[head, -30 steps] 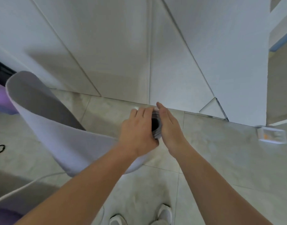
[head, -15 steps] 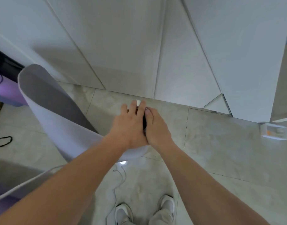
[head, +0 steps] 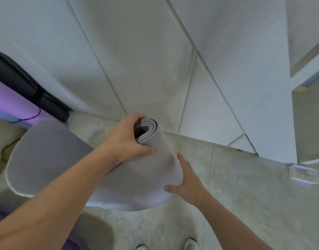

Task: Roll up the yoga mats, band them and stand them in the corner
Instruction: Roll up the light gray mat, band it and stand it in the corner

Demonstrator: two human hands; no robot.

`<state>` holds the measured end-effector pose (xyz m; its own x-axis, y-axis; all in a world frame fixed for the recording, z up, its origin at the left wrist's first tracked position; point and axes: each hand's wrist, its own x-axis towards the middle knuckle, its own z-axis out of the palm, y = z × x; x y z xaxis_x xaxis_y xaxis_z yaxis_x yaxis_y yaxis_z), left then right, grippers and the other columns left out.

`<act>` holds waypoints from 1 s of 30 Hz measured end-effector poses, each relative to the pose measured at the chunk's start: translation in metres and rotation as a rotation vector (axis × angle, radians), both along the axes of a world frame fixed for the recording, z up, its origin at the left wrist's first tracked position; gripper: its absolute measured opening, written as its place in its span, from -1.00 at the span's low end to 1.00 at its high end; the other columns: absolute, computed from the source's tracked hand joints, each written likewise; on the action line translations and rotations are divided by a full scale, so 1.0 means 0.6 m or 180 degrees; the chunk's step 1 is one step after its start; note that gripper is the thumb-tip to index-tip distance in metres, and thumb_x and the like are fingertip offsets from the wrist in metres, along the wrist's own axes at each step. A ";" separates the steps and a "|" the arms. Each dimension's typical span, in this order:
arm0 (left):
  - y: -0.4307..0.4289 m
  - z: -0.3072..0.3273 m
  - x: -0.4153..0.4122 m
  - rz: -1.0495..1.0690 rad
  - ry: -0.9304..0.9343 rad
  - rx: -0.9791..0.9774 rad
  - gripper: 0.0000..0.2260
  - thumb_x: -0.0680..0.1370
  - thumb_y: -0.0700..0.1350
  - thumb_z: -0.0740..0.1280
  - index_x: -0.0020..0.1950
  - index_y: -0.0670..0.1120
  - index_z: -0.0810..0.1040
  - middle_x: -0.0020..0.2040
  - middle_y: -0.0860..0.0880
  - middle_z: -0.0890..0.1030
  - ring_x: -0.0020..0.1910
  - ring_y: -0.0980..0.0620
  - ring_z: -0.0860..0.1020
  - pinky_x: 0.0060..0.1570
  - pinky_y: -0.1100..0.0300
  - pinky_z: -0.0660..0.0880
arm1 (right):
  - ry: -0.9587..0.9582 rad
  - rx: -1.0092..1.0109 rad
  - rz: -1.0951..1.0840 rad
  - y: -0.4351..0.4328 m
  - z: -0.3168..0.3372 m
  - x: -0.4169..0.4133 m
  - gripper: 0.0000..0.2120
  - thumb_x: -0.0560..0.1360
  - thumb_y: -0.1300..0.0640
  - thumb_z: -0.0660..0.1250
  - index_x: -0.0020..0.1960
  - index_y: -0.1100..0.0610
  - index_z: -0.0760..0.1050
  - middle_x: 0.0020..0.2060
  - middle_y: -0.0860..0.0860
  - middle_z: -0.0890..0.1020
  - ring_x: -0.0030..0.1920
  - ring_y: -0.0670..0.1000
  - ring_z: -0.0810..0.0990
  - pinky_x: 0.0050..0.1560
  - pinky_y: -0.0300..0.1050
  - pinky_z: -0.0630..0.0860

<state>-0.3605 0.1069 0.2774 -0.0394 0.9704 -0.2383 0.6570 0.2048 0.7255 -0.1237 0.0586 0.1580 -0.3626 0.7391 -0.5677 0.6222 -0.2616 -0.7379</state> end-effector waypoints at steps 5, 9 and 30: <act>-0.017 0.233 -0.071 0.0635 -0.1065 0.0194 -0.22 0.03 -0.08 0.68 0.22 0.07 0.51 0.06 0.08 0.67 0.02 0.14 0.65 -0.04 0.20 0.60 | -0.0573 0.1234 0.0669 0.084 0.183 0.015 0.37 0.14 -0.26 0.63 0.59 -0.15 -0.30 0.60 -0.19 -0.14 0.59 -0.14 -0.13 0.60 -0.04 -0.12; -0.068 0.354 -0.110 0.1005 -0.1713 0.0306 -0.12 0.00 -0.09 0.66 0.31 -0.04 0.49 0.16 -0.05 0.65 0.10 -0.10 0.66 -0.07 0.03 0.62 | -0.0953 0.1959 0.1455 0.145 0.393 0.016 0.36 0.13 -0.31 0.58 0.62 -0.08 -0.25 0.61 -0.13 -0.04 0.59 -0.11 -0.03 0.57 -0.11 -0.19; -0.144 0.664 -0.056 -0.1011 0.3297 0.0725 0.11 0.18 0.39 0.48 0.59 0.10 0.02 0.41 0.03 0.39 0.35 -0.07 0.43 0.37 -0.07 0.28 | -0.1828 0.3598 0.2138 0.048 0.862 -0.163 -0.19 0.25 -0.21 0.53 0.38 0.01 0.29 0.18 0.07 0.58 0.17 0.16 0.60 0.06 0.01 0.50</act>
<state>-0.3941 0.0207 0.6756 0.1419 0.9887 -0.0486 0.9671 -0.1490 -0.2063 -0.2215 0.0874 0.6752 -0.7437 0.6684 0.0134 0.6682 0.7427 0.0435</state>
